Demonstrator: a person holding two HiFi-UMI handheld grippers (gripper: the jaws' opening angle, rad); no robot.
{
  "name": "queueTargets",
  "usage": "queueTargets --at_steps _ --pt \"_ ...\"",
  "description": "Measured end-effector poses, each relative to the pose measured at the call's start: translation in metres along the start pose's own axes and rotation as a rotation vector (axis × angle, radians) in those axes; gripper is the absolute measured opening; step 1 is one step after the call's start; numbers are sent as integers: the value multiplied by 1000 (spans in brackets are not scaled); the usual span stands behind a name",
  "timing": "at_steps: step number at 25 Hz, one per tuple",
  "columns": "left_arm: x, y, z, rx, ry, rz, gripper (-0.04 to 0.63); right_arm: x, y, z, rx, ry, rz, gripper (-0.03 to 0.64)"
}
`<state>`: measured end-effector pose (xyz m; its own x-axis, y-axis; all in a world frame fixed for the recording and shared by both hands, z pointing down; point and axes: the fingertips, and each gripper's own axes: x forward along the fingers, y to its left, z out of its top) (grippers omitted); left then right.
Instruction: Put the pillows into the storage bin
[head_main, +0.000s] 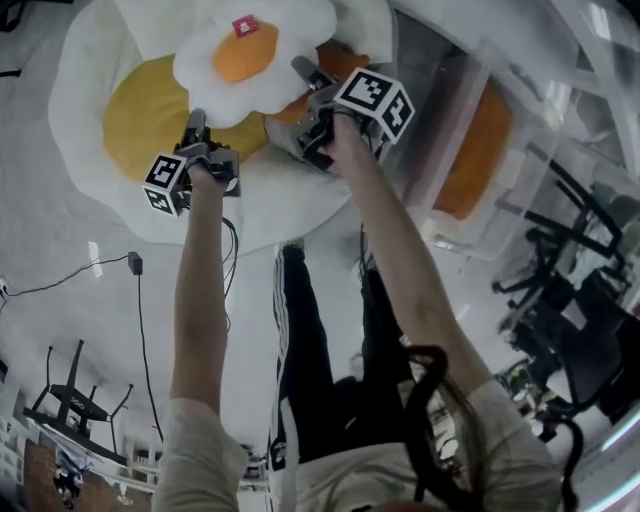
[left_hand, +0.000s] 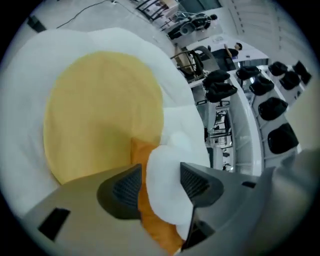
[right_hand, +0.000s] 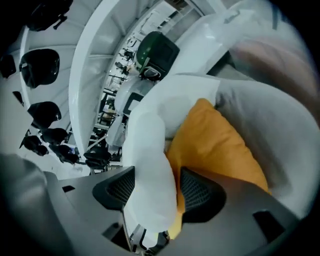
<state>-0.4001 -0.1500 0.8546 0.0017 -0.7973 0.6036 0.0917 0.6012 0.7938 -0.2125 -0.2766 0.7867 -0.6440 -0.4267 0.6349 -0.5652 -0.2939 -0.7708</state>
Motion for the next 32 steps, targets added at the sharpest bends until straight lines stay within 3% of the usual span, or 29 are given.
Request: queueTargets --at_steps 2,3,4,6,7,8,11,12,13,16,17,18,21,22,23,28,32 --pt "5 -1 -2 -129 5 -91 237 5 -1 -4 32 5 6 266" --pt "6 -5 -2 -189 1 -140 211 6 2 -7 49 19 22 197" --pt "5 -8 0 -231 -5 -172 185 7 6 -10 73 31 43 176" --pt "2 -13 1 -248 -13 -193 129 5 10 -13 128 37 82 123" --pt "-2 -23 0 -215 -3 -233 104 3 12 -13 146 35 94 105" --pt "-11 -46 -5 -145 29 -351 85 1 14 -13 155 32 104 91" --pt "-53 -173 -34 121 217 -1046 57 -11 29 -6 155 7 146 66" --pt "-63 -200 -41 157 252 -1176 54 -17 36 -2 158 -6 166 63" --pt "-69 -215 -46 171 267 -1225 52 -23 43 3 164 -20 188 60" --pt "-84 -242 -62 179 287 -1233 49 -51 62 22 187 -71 262 58" --pt "-84 -246 -70 170 286 -1188 49 -65 66 32 195 -94 290 58" --pt "-80 -243 -78 147 273 -1092 49 -81 68 43 205 -120 316 58" --pt "-57 -220 -106 18 198 -688 49 -139 71 75 220 -196 383 57" --pt "-52 -217 -119 -15 187 -602 49 -157 70 84 223 -221 403 57" --pt "-50 -220 -136 -29 194 -568 49 -175 68 93 228 -247 420 57" --pt "-58 -254 -267 -17 337 -639 49 -293 23 153 259 -422 466 57" --pt "-64 -259 -389 1 476 -651 49 -395 -36 197 271 -579 467 57"
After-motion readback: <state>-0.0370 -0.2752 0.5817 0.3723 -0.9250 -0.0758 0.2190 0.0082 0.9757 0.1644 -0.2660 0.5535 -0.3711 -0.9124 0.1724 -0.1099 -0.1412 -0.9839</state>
